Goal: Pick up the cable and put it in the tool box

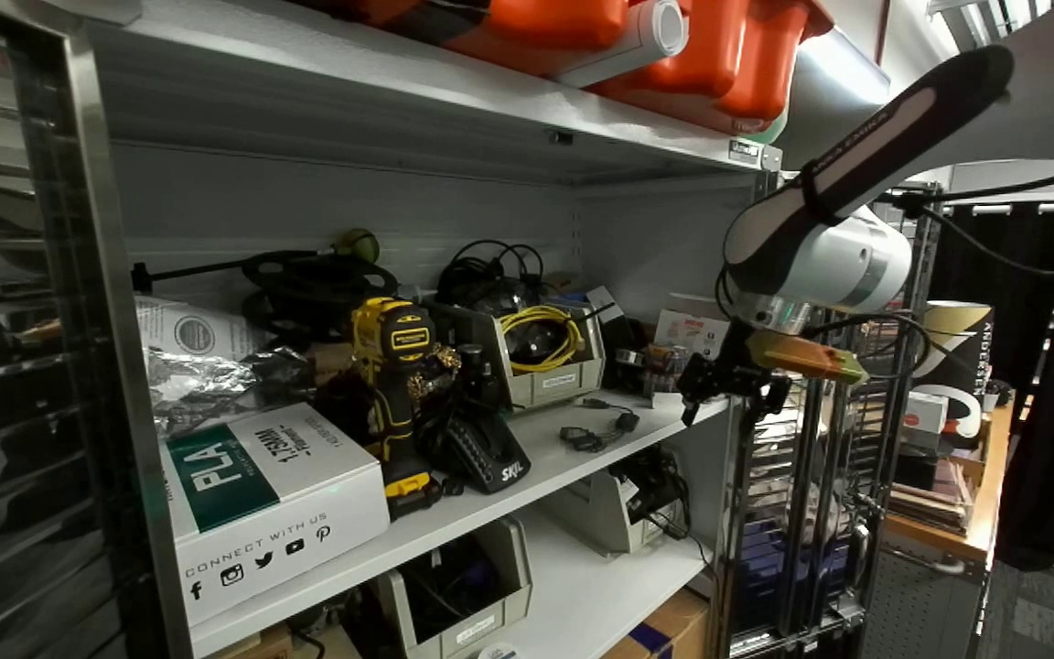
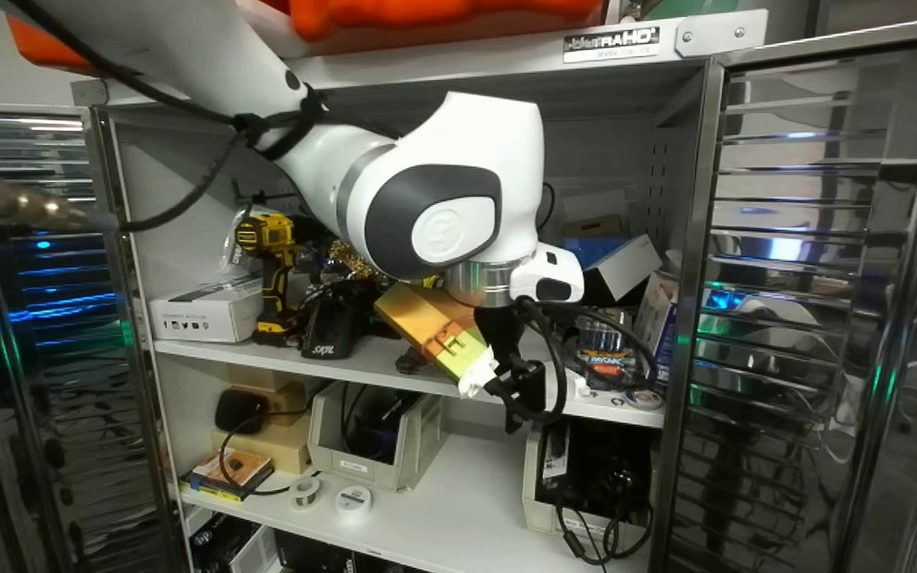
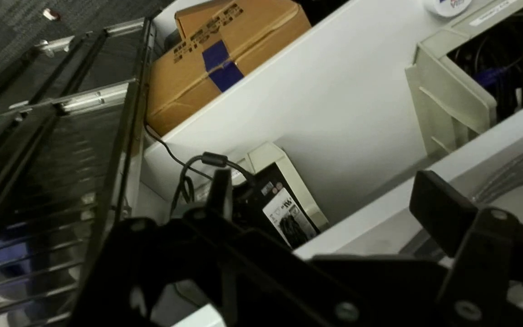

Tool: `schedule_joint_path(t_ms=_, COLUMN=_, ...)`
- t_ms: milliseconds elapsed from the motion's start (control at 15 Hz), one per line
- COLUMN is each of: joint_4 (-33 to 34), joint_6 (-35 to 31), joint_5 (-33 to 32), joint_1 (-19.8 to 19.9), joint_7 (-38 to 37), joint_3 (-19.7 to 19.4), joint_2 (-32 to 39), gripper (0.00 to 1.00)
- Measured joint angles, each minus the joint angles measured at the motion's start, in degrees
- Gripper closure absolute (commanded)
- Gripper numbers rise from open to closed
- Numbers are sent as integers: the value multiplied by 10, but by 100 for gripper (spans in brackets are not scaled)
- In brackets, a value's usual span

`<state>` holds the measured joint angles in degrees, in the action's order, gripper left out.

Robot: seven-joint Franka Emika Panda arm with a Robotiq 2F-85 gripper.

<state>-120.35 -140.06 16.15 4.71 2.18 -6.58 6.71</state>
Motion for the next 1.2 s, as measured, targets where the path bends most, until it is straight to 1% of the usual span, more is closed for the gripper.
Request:
schedule_joint_path(t_ms=200, joint_4=45, joint_6=-38, joint_5=-3, joint_1=-7, joint_7=-34, joint_3=23, joint_2=40, gripper=0)
schedule_joint_path(t_ms=400, joint_4=78, joint_6=-55, joint_5=-23, joint_1=-20, joint_7=-70, joint_3=32, joint_2=64, gripper=0)
schedule_joint_path(t_ms=733, joint_4=114, joint_6=-53, joint_5=-69, joint_1=-33, joint_7=-120, joint_3=33, joint_2=88, gripper=0)
schedule_joint_path(t_ms=1000, joint_4=141, joint_6=-46, joint_5=-76, joint_1=-35, joint_7=-128, joint_3=33, joint_2=109, gripper=0)
schedule_joint_path(t_ms=1200, joint_4=167, joint_6=-20, joint_5=-77, joint_1=-37, joint_7=-129, joint_3=35, joint_2=124, gripper=0)
